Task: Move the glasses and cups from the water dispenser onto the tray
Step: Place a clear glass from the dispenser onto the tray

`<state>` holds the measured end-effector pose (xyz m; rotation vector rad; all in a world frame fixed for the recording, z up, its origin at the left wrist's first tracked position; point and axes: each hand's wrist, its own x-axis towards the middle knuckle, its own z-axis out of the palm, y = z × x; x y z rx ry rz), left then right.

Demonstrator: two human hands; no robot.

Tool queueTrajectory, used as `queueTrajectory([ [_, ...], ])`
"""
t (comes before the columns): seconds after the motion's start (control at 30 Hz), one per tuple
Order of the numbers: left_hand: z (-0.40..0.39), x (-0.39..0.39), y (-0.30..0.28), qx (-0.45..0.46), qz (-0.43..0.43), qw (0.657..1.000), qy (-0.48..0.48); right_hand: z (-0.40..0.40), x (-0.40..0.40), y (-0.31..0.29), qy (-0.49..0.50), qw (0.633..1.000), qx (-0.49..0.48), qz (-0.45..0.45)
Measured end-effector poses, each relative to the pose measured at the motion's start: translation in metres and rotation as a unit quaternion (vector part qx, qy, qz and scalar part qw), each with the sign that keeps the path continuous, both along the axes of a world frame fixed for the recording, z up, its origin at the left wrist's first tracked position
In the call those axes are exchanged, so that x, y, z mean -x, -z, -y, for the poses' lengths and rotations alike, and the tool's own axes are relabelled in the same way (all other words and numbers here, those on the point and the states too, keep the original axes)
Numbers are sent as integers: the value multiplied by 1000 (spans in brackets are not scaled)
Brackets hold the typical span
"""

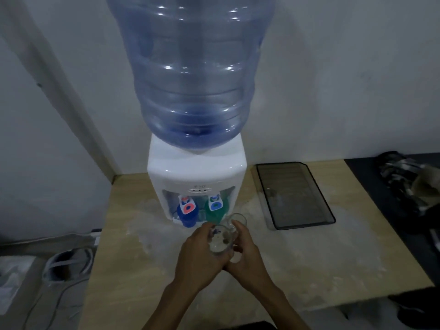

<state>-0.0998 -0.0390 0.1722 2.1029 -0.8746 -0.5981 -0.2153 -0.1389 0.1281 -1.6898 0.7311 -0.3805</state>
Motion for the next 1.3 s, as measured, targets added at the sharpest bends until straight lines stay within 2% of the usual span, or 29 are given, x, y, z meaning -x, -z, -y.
queueTrajectory([
  [0.27,67,35,6,-12,31,994,102,56,53,7,70,997,29,27],
  [0.4,110,58,8,-25,46,989,140,97,79,11,62,996,63,23],
  [0.53,151,76,17,-23,19,989,147,141,99,18,51,994,101,9],
  [0.87,239,111,56,-23,-48,993,108,239,125,61,20,995,95,-10],
  [1.03,264,118,85,-37,-97,993,51,297,127,89,0,994,96,-46],
  [1.3,276,104,126,-78,-89,993,27,400,86,133,30,988,106,-106],
])
